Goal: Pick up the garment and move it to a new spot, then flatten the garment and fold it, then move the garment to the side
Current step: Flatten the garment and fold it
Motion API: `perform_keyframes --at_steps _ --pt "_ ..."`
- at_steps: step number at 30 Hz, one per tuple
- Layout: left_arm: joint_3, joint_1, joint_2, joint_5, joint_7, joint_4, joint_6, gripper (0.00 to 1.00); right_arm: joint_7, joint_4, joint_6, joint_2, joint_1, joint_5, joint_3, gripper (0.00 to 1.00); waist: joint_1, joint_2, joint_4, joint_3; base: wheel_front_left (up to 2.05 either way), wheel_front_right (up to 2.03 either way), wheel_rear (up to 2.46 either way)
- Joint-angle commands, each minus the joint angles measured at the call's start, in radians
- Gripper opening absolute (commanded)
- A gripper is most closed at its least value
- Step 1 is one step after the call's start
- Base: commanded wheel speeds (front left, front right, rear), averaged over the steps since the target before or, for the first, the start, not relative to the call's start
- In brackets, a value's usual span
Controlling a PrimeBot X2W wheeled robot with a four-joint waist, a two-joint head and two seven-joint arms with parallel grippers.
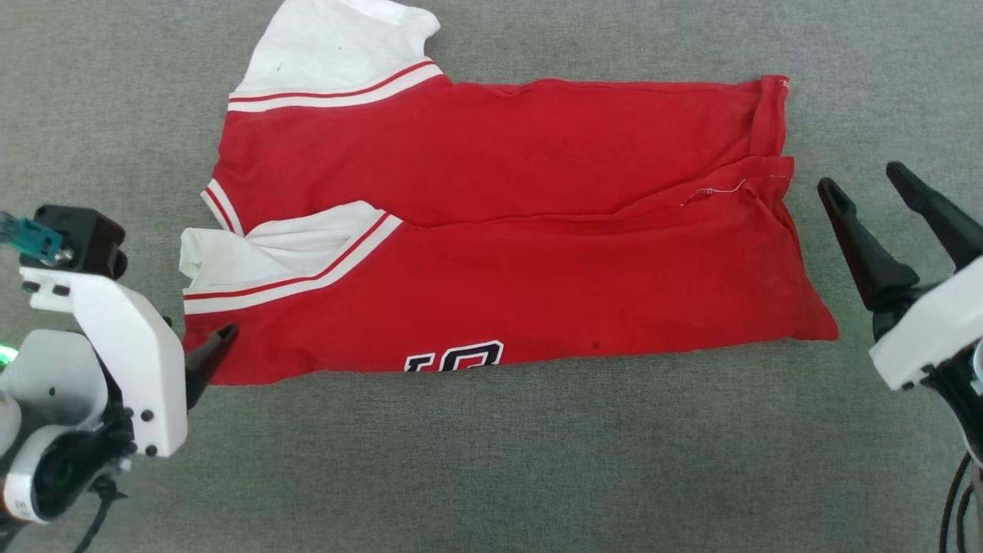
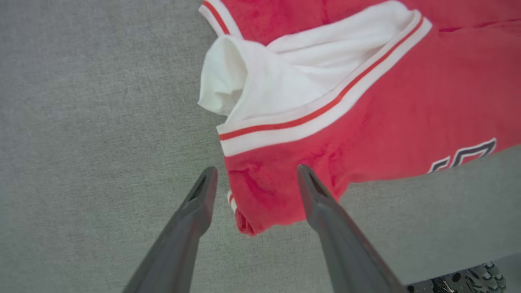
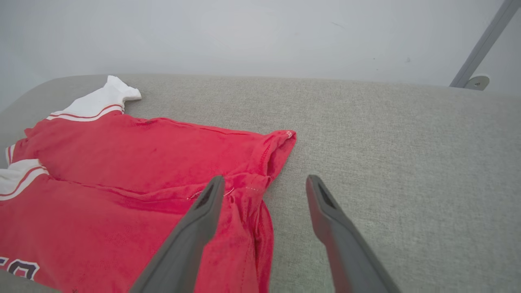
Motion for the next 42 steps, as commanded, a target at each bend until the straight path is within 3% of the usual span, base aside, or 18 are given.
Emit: perform_keyframes --at_steps 1,8,15,16,17,18,24,30,31,32,33,42 --pt "-0.003 0.014 -0.003 0.006 -0.007 -0.005 0.008 1.00 -0.005 -0.015 0.000 0.015 0.020 -0.008 -0.012 1.00 0.0000 0.0000 -0.003 0.003 0.00 0.00 0.00" --pt "-0.043 0.013 -0.055 0.050 -0.008 0.106 -0.016 1.00 0.030 -0.054 0.000 0.073 0.091 -0.014 -0.043 1.00 0.0000 0.0000 -0.023 0.014 0.00 0.00 0.00" --pt "-0.098 -0.011 -0.207 0.043 0.018 0.347 -0.099 1.00 0.161 -0.039 0.000 0.046 0.137 0.003 -0.002 1.00 0.0000 0.0000 -0.034 0.018 0.00 0.00 0.00" --pt "-0.106 -0.015 -0.233 0.036 0.024 0.374 -0.110 0.91 0.175 -0.030 0.000 0.043 0.135 0.000 0.000 1.00 0.0000 0.0000 -0.032 0.018 0.00 0.00 0.00" --pt "-0.119 -0.020 -0.252 0.044 0.033 0.396 -0.127 0.27 0.187 -0.021 0.000 0.044 0.132 -0.005 0.000 1.00 0.0000 0.0000 -0.030 0.018 0.00 0.00 0.00" --pt "-0.127 -0.025 -0.273 0.047 0.037 0.415 -0.138 0.00 0.201 -0.010 0.000 0.041 0.127 -0.012 0.000 1.00 0.0000 0.0000 -0.027 0.018 0.00 0.00 0.00" --pt "-0.156 -0.053 -0.349 0.058 0.057 0.477 -0.184 0.00 0.308 0.094 0.000 0.046 0.067 -0.003 0.037 1.00 0.0000 0.0000 0.004 0.017 0.00 0.00 0.00" --pt "-0.162 -0.063 -0.374 0.058 0.062 0.484 -0.195 0.00 0.433 0.237 0.000 0.053 0.047 -0.007 0.105 1.00 0.0000 0.0000 0.032 0.016 0.00 0.00 0.00" --pt "-0.162 -0.062 -0.376 0.057 0.061 0.483 -0.196 0.00 0.467 0.257 0.000 0.046 0.052 -0.008 0.126 0.84 0.0000 0.0000 0.035 0.015 0.00 0.00 0.00" --pt "-0.163 -0.064 -0.377 0.060 0.059 0.483 -0.196 0.00 0.495 0.269 0.001 0.031 0.058 -0.012 0.151 0.14 0.0000 0.0000 0.040 0.015 0.00 0.00 0.00" --pt "-0.161 -0.064 -0.378 0.058 0.055 0.483 -0.195 0.00 0.513 0.277 0.001 0.028 0.064 -0.005 0.157 0.00 0.0000 0.0000 0.044 0.015 0.00 0.00 0.00" --pt "-0.128 -0.041 -0.327 0.025 0.061 0.431 -0.167 0.00 0.605 0.159 0.000 -0.019 0.050 0.063 0.111 0.00 0.0000 0.0000 0.050 0.000 0.00 0.00 0.00"
